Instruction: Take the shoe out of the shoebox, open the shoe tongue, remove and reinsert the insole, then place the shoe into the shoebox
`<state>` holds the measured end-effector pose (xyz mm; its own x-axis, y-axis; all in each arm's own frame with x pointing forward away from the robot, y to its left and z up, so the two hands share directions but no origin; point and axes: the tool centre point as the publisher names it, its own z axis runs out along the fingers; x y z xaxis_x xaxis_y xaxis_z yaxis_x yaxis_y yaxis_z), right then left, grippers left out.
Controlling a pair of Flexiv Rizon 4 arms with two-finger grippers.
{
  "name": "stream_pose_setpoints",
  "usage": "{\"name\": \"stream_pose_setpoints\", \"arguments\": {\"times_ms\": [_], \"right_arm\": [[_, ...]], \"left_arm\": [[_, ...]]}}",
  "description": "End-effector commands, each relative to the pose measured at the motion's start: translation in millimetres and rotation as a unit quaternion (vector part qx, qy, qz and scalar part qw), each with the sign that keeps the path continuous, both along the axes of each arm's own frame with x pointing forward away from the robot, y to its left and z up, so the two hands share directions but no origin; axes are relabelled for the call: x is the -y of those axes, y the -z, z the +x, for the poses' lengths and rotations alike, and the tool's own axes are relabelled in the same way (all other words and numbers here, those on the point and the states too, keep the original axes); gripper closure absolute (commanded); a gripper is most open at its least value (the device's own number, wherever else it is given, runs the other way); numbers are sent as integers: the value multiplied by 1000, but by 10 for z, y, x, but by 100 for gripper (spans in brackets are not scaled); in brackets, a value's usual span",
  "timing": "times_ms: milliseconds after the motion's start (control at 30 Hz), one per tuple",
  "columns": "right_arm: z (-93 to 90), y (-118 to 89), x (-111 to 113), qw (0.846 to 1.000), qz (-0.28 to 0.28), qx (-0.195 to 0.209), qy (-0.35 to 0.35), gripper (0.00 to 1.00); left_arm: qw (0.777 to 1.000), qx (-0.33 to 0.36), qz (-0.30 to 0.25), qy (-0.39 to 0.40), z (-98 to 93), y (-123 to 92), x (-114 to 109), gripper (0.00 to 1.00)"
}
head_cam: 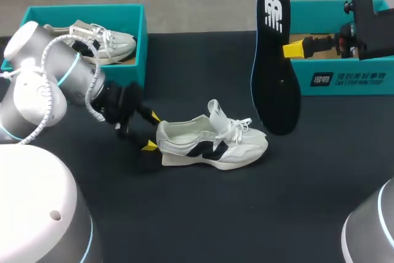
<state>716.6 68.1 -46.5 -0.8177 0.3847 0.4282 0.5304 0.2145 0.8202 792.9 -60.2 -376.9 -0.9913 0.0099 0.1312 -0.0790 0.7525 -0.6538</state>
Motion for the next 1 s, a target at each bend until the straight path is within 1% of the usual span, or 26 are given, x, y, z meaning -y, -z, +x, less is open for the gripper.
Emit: {"name": "stream_pose_setpoints", "arguments": {"times_ms": [33,233,333,500,700,800,900,967,1000], "right_arm": [[10,6,-14,1000,0,-1,0,100],[10,6,-14,1000,0,-1,0,100],[10,6,-14,1000,0,-1,0,100],[10,6,-14,1000,0,-1,0,100],[10,6,-14,1000,0,-1,0,100],[10,6,-14,1000,0,-1,0,100],[10,6,-14,1000,0,-1,0,100],[10,6,-14,1000,0,-1,0,100],[10,6,-14,1000,0,-1,0,100]], "left_arm": [[1000,-1,30,4,-3,-51,-9,0],[1000,-1,30,4,-3,-51,-9,0],[998,8,67,18,-34,-103,10,0],[992,16,119,26,-65,-226,-53,0],[986,15,163,38,-106,-309,-76,0],[980,-1,196,43,-110,-332,-31,0],[972,-22,229,36,-96,-351,36,0],[966,-25,256,28,-92,-366,86,0],[966,-25,256,33,-96,-378,113,0]]}}
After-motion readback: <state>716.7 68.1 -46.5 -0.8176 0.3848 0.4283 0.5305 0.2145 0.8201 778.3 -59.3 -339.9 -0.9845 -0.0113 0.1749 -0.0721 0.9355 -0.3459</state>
